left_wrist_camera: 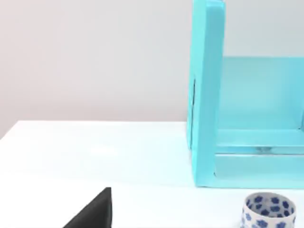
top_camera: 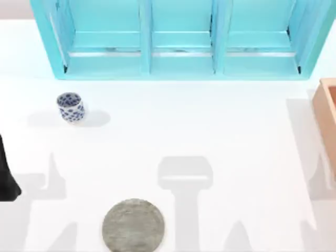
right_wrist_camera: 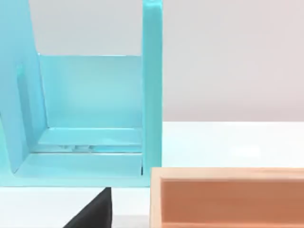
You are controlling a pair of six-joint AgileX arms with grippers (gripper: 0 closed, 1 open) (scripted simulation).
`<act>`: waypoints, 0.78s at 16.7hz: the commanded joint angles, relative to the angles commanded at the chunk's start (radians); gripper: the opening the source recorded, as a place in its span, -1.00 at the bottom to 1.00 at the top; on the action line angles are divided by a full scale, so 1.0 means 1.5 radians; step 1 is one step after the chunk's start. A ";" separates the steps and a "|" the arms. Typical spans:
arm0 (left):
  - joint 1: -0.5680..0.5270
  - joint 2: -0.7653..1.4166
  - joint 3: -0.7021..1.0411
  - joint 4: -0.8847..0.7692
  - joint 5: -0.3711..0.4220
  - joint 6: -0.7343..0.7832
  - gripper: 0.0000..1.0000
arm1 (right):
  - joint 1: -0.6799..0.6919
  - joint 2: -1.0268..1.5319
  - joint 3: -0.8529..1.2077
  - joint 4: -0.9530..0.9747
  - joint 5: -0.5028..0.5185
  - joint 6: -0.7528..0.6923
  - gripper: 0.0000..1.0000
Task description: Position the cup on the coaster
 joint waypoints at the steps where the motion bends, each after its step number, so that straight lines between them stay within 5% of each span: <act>1: 0.000 0.000 0.000 0.000 0.000 0.000 1.00 | 0.000 0.000 0.000 0.000 0.000 0.000 1.00; 7: -0.021 0.097 0.082 -0.073 0.009 0.083 1.00 | 0.000 0.000 0.000 0.000 0.000 0.000 1.00; 13: -0.070 0.423 0.316 -0.296 0.016 0.316 1.00 | 0.000 0.000 0.000 0.000 0.000 0.000 1.00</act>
